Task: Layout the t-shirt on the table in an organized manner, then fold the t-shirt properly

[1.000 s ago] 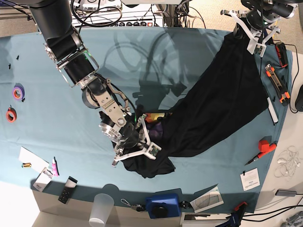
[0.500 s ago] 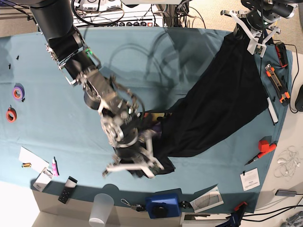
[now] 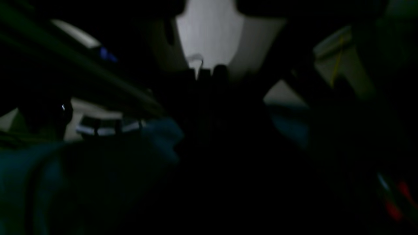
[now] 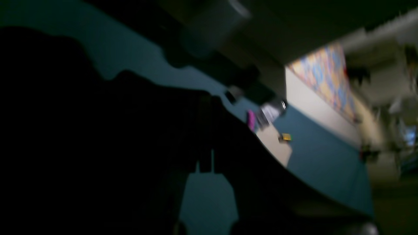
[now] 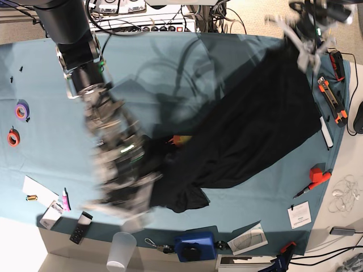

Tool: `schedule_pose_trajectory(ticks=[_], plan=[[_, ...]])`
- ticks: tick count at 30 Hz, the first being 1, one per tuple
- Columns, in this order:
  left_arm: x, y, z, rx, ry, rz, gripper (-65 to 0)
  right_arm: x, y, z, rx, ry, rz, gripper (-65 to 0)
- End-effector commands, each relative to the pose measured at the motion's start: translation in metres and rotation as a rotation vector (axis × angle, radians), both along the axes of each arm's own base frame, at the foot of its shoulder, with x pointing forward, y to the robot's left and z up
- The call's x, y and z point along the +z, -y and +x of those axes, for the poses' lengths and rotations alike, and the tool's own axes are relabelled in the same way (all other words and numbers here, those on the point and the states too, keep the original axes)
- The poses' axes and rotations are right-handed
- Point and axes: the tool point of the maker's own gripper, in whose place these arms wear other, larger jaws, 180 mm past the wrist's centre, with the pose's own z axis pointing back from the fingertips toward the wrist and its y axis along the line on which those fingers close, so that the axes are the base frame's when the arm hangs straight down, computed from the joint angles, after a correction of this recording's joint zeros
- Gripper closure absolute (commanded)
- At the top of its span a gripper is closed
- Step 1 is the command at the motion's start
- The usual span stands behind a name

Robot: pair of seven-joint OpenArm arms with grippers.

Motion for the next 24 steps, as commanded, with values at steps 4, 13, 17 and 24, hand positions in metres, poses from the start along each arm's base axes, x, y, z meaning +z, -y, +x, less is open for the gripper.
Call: schedule_pose_trajectory(ticks=[4,13,17,24], plan=[[0.030,0.002,0.040,-0.002,0.184,-0.013,0.0,0.047,0.065,0.005,-0.167,0.147,0.091,0.0],[0.094,0.023,0.101,-0.071,0.542,-0.072,0.0,0.044,0.159,-0.024,-0.231,0.144,0.392,0.0],[0.112,0.032,0.128,-0.083,0.633,-0.077,0.0,0.033,0.166,-0.039,-0.154,0.118,0.489,0.0],[0.085,0.033,0.217,-0.046,0.598,-0.158,0.0,0.019,0.153,-0.052,-0.029,0.098,0.600,0.0]])
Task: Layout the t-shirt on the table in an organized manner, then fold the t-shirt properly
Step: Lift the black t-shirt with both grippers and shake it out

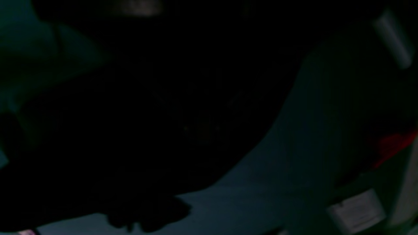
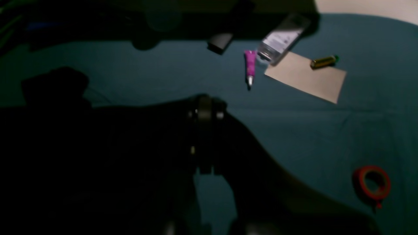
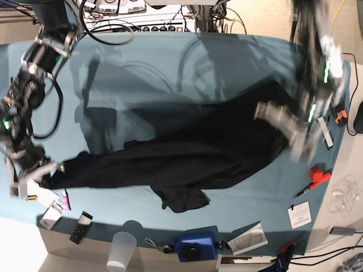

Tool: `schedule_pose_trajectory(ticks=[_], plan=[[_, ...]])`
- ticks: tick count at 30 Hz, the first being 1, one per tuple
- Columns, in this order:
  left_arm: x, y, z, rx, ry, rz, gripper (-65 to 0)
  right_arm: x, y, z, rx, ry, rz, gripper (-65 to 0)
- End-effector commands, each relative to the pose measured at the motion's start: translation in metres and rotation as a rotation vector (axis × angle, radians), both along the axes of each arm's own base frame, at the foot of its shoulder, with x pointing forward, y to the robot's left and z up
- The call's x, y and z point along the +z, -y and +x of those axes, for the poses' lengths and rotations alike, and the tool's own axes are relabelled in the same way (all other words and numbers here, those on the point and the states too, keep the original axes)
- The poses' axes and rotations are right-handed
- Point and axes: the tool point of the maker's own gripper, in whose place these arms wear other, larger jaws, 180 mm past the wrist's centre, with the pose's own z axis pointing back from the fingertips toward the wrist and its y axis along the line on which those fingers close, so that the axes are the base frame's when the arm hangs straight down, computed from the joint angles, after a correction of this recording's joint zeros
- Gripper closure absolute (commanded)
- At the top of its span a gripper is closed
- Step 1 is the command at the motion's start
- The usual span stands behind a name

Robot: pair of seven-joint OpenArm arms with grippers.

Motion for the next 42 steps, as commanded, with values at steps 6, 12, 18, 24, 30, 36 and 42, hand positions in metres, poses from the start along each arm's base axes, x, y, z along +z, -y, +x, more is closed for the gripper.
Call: schedule_pose_trajectory(ticks=[6,12,18,24,30,36,42], plan=[[0.062,-0.015,0.091,0.035,0.140,-0.060,0.0,0.046,0.007,0.020,-0.008,0.183,-0.017,0.0],[0.105,-0.022,0.168,0.026,0.143,-0.134,0.0,0.074,0.014,0.069,0.002,0.232,0.078,0.0],[0.159,-0.030,0.215,0.049,0.216,-0.152,0.0,0.135,0.022,0.119,0.016,0.323,0.161,0.0],[0.234,-0.058,0.231,0.097,0.326,-0.097,0.0,0.224,0.029,0.143,0.021,0.462,0.187,0.0],[0.300,-0.105,0.220,0.146,0.401,-0.080,0.0,0.296,0.029,0.139,0.038,0.587,0.201,0.0],[0.303,-0.133,0.203,0.125,0.321,-0.123,0.0,0.294,0.027,0.140,0.044,0.571,0.209,0.0],[0.263,-0.118,0.193,0.027,0.143,-0.110,0.0,0.273,0.002,0.139,0.150,0.440,0.278,0.0]])
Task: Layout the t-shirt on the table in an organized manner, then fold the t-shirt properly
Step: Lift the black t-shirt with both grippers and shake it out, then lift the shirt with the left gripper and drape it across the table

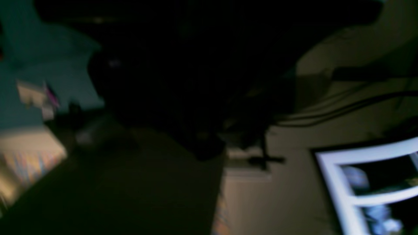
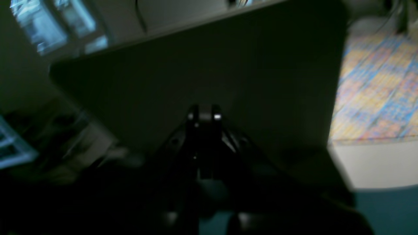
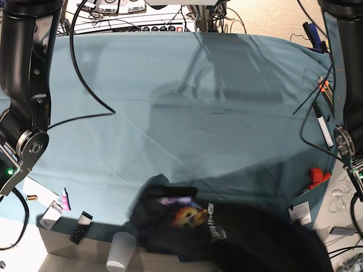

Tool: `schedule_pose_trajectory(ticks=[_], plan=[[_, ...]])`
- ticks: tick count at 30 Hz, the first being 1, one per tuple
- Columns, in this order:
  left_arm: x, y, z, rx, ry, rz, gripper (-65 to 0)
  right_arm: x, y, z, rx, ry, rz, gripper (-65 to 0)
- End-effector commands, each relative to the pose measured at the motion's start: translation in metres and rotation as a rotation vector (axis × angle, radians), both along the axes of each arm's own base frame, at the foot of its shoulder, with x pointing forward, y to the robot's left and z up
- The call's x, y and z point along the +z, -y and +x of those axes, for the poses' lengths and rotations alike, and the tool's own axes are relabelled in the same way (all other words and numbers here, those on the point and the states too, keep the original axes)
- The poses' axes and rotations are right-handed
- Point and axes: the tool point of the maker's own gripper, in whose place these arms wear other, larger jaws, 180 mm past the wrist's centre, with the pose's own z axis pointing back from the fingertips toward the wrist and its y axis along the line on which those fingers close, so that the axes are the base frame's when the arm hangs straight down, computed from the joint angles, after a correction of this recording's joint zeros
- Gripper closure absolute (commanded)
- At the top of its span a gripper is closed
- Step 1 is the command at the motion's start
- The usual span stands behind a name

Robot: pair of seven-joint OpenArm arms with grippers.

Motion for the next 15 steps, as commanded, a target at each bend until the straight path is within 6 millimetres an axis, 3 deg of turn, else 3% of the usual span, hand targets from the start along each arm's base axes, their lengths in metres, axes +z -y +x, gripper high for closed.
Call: schedule_pose_trajectory(ticks=[1,9,15], plan=[[0.025,0.000,-0.002,-0.012,0.064,-0.021,0.0,0.030,-0.007,-0.005,0.040,0.073,0.003,0.0],[-0.040,0.024,-0.017,-0.129,-0.088,-0.115,0.0,0.007,-0.029,-0.013,0.168,-0.042,0.002,0.0],[-0.115,0.041,-0.046,-0.223,-0.268,-0.137,0.0,-0.076,-0.033,-0.013,0.188,-0.186,0.006,0.0]])
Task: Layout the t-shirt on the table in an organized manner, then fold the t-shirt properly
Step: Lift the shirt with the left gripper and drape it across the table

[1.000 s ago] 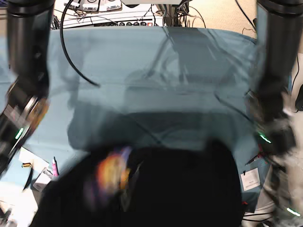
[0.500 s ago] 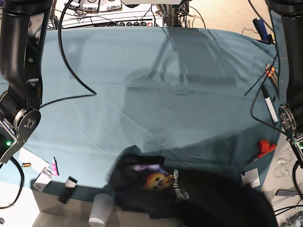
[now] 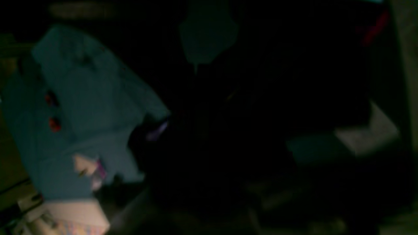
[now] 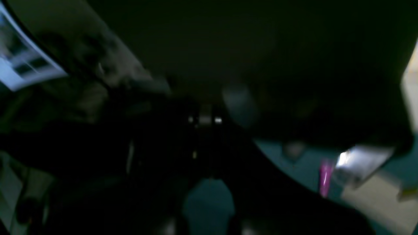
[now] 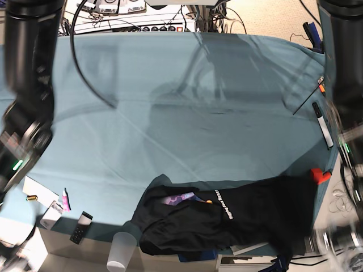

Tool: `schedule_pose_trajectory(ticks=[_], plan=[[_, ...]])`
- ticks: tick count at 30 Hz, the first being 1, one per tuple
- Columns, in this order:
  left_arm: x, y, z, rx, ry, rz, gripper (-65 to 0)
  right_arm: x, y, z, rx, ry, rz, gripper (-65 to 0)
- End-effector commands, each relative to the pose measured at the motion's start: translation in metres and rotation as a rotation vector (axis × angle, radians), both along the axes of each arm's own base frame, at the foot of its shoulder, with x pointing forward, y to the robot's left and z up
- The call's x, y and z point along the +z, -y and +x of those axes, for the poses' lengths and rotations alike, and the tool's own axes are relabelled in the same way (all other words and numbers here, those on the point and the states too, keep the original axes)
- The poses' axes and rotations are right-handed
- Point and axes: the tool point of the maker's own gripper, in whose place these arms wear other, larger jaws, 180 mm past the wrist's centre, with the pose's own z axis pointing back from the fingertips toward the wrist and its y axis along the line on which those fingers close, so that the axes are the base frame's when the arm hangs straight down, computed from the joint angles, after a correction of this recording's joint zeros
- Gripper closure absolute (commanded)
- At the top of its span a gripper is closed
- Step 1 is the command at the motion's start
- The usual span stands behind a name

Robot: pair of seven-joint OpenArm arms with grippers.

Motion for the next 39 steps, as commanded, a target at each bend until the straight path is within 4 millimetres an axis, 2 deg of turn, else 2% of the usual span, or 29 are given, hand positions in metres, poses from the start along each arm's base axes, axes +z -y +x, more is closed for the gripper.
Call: schedule_pose_trajectory(ticks=[1,3,7,10,13,15,18,21,23,26,29,34,37,39], plan=[[0.016,0.002,0.000,-0.016,0.053,-0.021,0.0,0.020,0.002,0.001,0.000,0.066,0.012,0.0],[-0.015,0.008,-0.015,-0.045,-0.002,-0.029,0.0,-0.016,0.002,-0.004,-0.001,-0.002,0.013,0.0],[-0.085,0.033,-0.056,-0.100,-0.131,-0.057,0.0,-0.095,0.001,-0.025,0.008,-0.147,0.004,0.0],[-0.134,0.064,-0.095,-0.149,-0.218,-0.088,0.0,-0.149,-0.002,-0.046,0.023,-0.240,0.001,0.0],[-0.169,0.104,-0.141,-0.201,-0.278,-0.138,0.0,-0.197,-0.010,-0.069,0.036,-0.322,0.021,0.0],[-0.183,0.129,-0.174,-0.231,-0.298,-0.168,0.0,-0.220,-0.015,-0.082,0.040,-0.359,0.042,0.0],[-0.188,0.162,-0.226,-0.273,-0.296,-0.204,0.0,-0.247,-0.022,-0.099,0.053,-0.409,0.051,0.0],[-0.182,0.183,-0.279,-0.286,-0.294,-0.224,0.0,-0.258,-0.028,-0.109,0.083,-0.420,0.056,0.0],[-0.175,0.187,-0.312,-0.292,-0.295,-0.214,0.0,-0.262,-0.029,-0.113,0.090,-0.424,0.064,0.0],[-0.166,0.184,-0.352,-0.313,-0.281,-0.163,0.0,-0.260,-0.031,-0.112,0.094,-0.414,0.082,0.0],[-0.164,0.163,-0.377,-0.248,-0.314,-0.118,0.0,-0.253,-0.036,-0.109,0.104,-0.390,0.117,0.0],[-0.176,0.092,-0.407,-0.056,-0.369,0.011,0.0,-0.246,-0.047,-0.111,0.167,-0.363,0.151,0.0],[-0.168,0.047,-0.404,0.104,-0.315,0.066,0.0,-0.244,-0.056,-0.113,0.196,-0.370,0.180,0.0],[-0.164,0.025,-0.402,0.171,-0.294,0.103,0.0,-0.240,-0.064,-0.112,0.218,-0.355,0.201,-1.4]])
